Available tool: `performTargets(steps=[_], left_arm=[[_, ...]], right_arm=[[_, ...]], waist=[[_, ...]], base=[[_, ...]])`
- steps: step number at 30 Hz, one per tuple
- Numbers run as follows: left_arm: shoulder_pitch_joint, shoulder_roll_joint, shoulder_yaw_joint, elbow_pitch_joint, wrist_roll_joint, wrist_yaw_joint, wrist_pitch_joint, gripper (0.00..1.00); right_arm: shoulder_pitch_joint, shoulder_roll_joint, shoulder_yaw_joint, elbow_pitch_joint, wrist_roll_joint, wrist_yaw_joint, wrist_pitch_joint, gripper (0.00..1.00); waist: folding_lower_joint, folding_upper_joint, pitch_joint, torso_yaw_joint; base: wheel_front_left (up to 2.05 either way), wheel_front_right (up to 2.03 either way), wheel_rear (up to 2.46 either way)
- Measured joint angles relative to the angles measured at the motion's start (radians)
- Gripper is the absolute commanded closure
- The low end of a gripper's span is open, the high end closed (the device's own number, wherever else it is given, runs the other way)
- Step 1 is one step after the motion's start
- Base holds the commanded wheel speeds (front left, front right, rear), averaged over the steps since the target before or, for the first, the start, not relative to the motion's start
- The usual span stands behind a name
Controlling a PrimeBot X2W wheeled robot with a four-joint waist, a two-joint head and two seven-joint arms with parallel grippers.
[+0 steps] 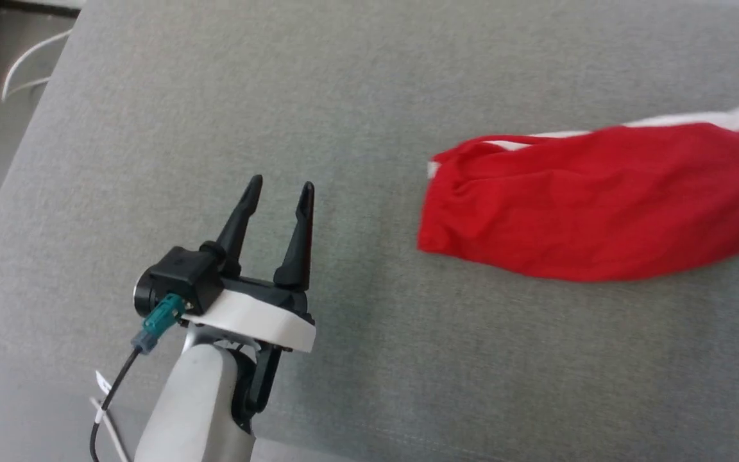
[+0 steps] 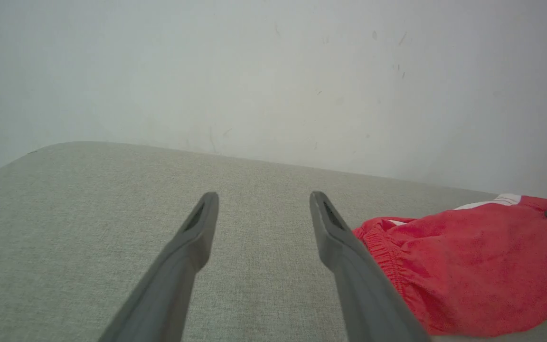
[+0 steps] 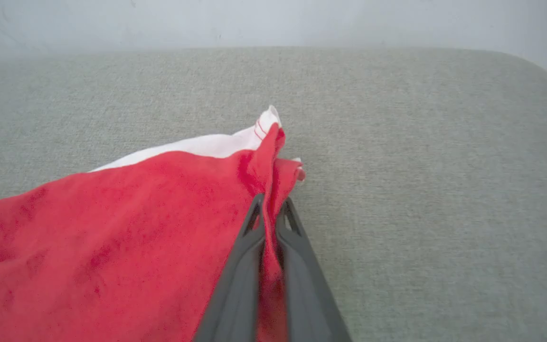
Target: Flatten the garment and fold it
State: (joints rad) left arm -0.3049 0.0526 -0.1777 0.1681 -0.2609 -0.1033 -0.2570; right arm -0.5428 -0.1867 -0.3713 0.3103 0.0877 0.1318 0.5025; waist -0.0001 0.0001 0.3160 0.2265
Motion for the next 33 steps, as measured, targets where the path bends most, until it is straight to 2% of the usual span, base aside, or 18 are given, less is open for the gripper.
performTargets(steps=[6, 9, 12, 17, 22, 29, 33], left_arm=[[0.0, 0.0, -0.007, 0.029, 0.016, -0.011, 0.0, 0.0], [0.0, 0.0, -0.012, 0.039, 0.018, -0.012, 0.0, 0.0], [0.0, -0.001, -0.02, 0.049, 0.018, -0.012, 0.0, 0.0], [0.0, -0.001, -0.035, 0.06, 0.017, -0.019, 0.0, 0.0], [0.0, -0.001, -0.045, 0.065, 0.013, -0.019, 0.0, 0.0], [0.0, -0.001, -0.059, 0.068, -0.004, -0.02, 0.0, 0.0], [0.0, -0.001, -0.065, 0.07, -0.013, -0.02, 0.0, 0.0]], right_arm=[[0.117, 0.006, -0.08, -0.149, -0.058, 0.0, 0.018, 1.0], [0.143, 0.001, -0.071, -0.195, -0.091, 0.0, 0.01, 1.0], [0.153, -0.009, -0.02, -0.236, -0.11, 0.0, -0.006, 1.0], [0.158, -0.041, 0.155, -0.298, -0.121, 0.0, 0.0, 1.0], [0.152, -0.074, 0.394, -0.339, -0.112, 0.0, 0.061, 1.0], [0.07, -0.139, 0.702, -0.251, -0.028, 0.0, 0.129, 1.0], [0.016, -0.169, 0.833, -0.181, 0.029, 0.0, 0.151, 1.0]], waist=[[0.0, 0.0, -0.033, -0.04], [-0.0001, 0.0, -0.046, -0.056], [0.0, 0.0, -0.058, -0.065], [0.0, 0.0001, -0.071, -0.062], [-0.0001, 0.0, -0.075, -0.046], [0.0001, -0.0001, -0.066, -0.016], [0.0001, -0.0001, -0.056, 0.002]], base=[[0.0, 0.0, 0.0], [0.0, 0.0, 0.0], [0.0, 0.0, 0.0], [0.0, 0.0, 0.0], [0.0, 0.0, 0.0], [0.0, 0.0, 0.0], [0.0, 0.0, 0.0]])
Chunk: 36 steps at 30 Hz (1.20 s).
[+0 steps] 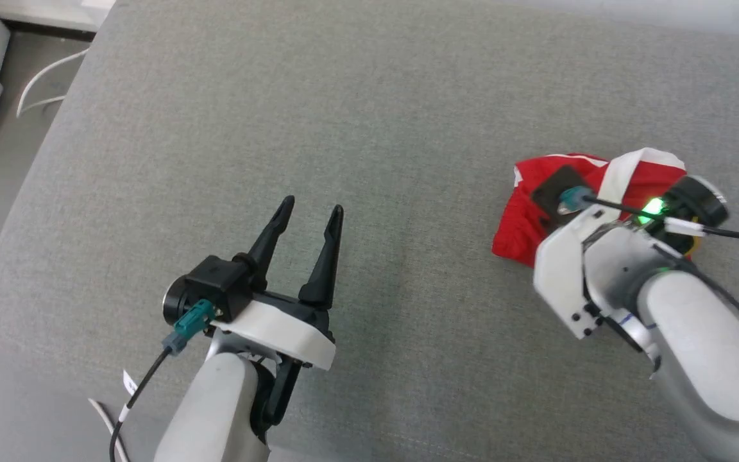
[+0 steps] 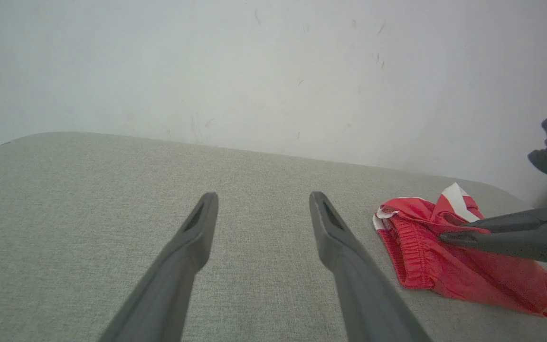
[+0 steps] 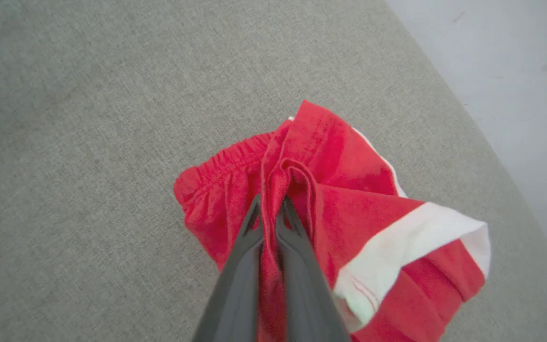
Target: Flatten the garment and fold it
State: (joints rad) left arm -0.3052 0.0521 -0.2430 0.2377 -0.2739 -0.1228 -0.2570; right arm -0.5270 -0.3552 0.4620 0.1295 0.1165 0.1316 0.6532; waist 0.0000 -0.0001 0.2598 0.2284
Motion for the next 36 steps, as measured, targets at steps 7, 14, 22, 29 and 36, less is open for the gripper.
performTargets(steps=[7, 14, 22, 29, 36], left_arm=[[-0.001, 0.0, -0.002, 0.001, -0.012, 0.0, 0.0, 0.0], [-0.003, 0.0, 0.011, 0.001, -0.017, 0.0, 0.0, 0.0], [-0.003, 0.0, 0.023, 0.001, -0.012, 0.0, 0.0, 0.0], [-0.002, 0.0, 0.038, -0.016, 0.004, 0.0, 0.0, 0.0], [0.0, 0.0, 0.064, -0.045, 0.021, 0.001, 0.0, 0.0]], right_arm=[[-0.084, -0.042, 0.181, 0.057, 0.114, 0.0, -0.015, 0.0], [-0.158, -0.032, 0.167, 0.032, 0.168, 0.0, -0.179, 0.0], [-0.067, 0.106, -0.17, -0.036, 0.196, 0.0, -0.429, 0.0], [0.136, 0.283, -0.528, -0.096, 0.28, 0.0, -0.474, 0.0], [0.229, 0.299, -0.703, -0.035, 0.424, 0.0, -0.345, 0.0]], waist=[[0.0, 0.0, 0.019, 0.018], [0.0, 0.0, 0.019, 0.005], [0.0, -0.0001, -0.007, -0.023], [-0.0001, 0.0, -0.035, -0.057], [-0.0001, 0.0, -0.047, -0.084]], base=[[0.0, 0.0, 0.0], [0.0, 0.0, 0.0], [0.0, 0.0, 0.0], [0.0, 0.0, 0.0], [0.0, 0.0, 0.0]])
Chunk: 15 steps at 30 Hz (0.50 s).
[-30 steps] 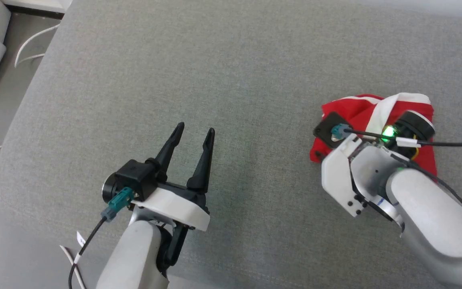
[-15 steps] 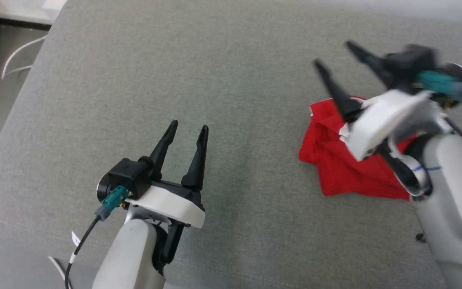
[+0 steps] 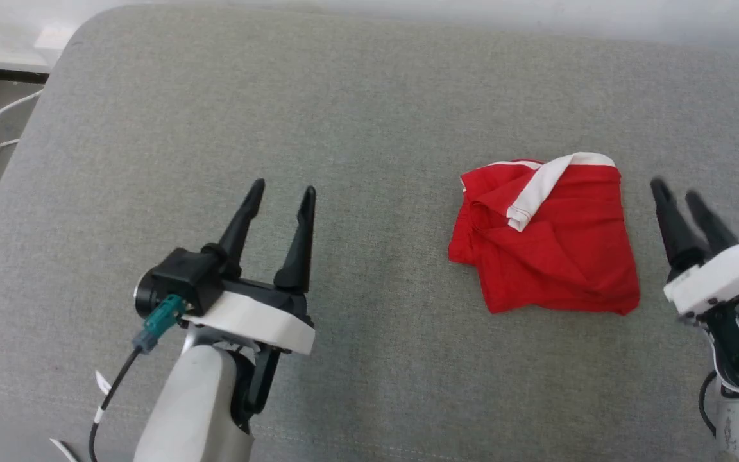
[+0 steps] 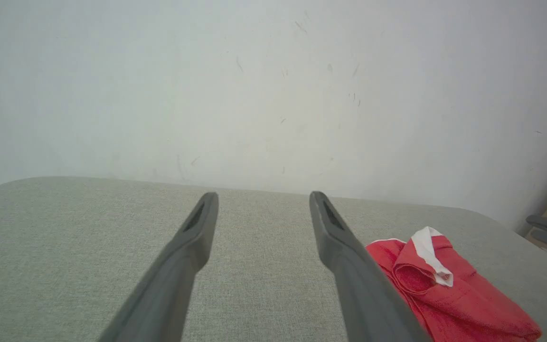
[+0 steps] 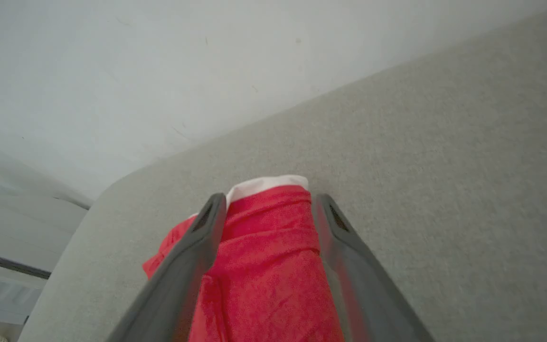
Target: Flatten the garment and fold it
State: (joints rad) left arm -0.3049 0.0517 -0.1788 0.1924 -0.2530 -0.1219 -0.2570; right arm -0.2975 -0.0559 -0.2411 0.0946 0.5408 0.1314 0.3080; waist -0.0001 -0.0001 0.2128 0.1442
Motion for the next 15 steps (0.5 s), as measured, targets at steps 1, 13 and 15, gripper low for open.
performTargets(steps=[1, 13, 15], left_arm=[[0.0, 0.0, 0.006, -0.005, 0.0, 0.002, 0.0, 0.0], [0.0, 0.0, 0.058, -0.034, -0.029, 0.054, 0.0, 0.0], [0.0, 0.0, 0.065, -0.035, -0.03, 0.054, 0.0, 0.0]], right_arm=[[0.003, 0.0, -0.011, 0.021, 0.004, 0.0, 0.014, 0.0], [-0.101, 0.003, -0.048, 0.268, -0.057, 0.0, 0.169, 0.0], [-0.128, 0.003, -0.045, 0.308, -0.057, 0.0, 0.194, 0.0]], waist=[[0.0, 0.0, 0.001, -0.002], [0.0001, 0.0, 0.027, 0.001], [0.0001, 0.0, 0.031, 0.005]], base=[[0.0, 0.0, 0.0], [0.0, 0.0, 0.0], [0.0, 0.0, 0.0]])
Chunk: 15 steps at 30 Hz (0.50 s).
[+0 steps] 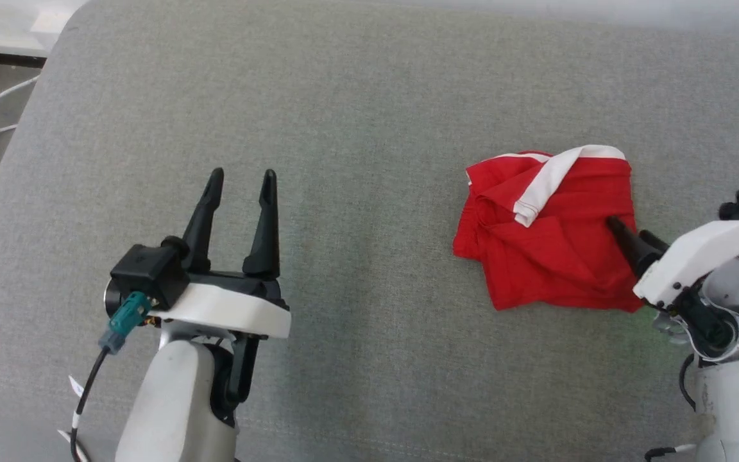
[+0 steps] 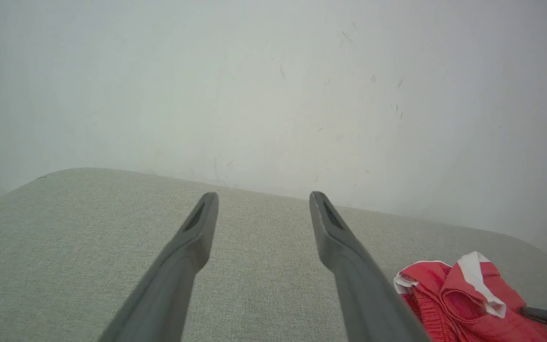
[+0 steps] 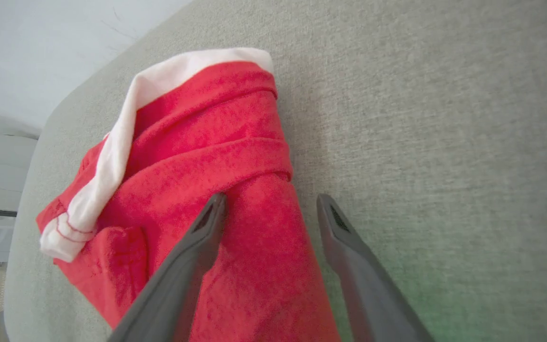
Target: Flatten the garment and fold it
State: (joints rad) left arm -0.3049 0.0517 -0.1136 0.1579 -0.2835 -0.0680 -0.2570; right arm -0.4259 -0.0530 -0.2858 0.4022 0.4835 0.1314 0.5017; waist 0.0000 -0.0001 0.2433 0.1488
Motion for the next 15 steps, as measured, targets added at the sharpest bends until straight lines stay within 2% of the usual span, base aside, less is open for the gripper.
performTargets(steps=[4, 5, 6, 8, 9, 15], left_arm=[[0.0, 0.0, 0.009, -0.002, -0.009, 0.0, 0.0, 0.0], [0.0, 0.0, 0.01, -0.002, -0.009, 0.0, 0.0, 0.0], [0.001, 0.0, 0.011, -0.002, -0.009, 0.0, 0.0, 0.0], [0.004, 0.0, 0.013, -0.002, -0.009, 0.0, 0.0, 0.0], [0.007, 0.0, 0.016, -0.002, -0.008, 0.0, 0.0, 0.0], [0.033, 0.0, 0.019, -0.003, 0.005, -0.003, 0.0, 0.0]], right_arm=[[-0.032, 0.0, 0.005, 0.077, -0.016, 0.0, 0.063, 0.0], [-0.041, -0.002, 0.008, 0.089, -0.018, 0.0, 0.075, 0.37], [-0.051, -0.002, 0.012, 0.097, -0.017, 0.0, 0.085, 0.6], [-0.066, -0.003, 0.028, 0.112, -0.013, 0.0, 0.099, 0.95], [-0.069, -0.003, 0.041, 0.116, -0.013, 0.0, 0.106, 1.0], [-0.073, -0.011, 0.171, 0.092, -0.073, 0.0, 0.135, 1.0]], waist=[[0.0, 0.0, 0.004, 0.009], [0.0, 0.0, 0.004, 0.011], [0.0, 0.0, 0.005, 0.013], [0.0, 0.0, 0.004, 0.013], [0.0, 0.0, 0.003, 0.011], [0.0, 0.0, -0.002, -0.028]], base=[[0.0, 0.0, 0.0], [0.0, 0.0, 0.0], [0.0, 0.0, 0.0], [0.0, 0.0, 0.0], [0.0, 0.0, 0.0], [0.0, 0.0, 0.0]])
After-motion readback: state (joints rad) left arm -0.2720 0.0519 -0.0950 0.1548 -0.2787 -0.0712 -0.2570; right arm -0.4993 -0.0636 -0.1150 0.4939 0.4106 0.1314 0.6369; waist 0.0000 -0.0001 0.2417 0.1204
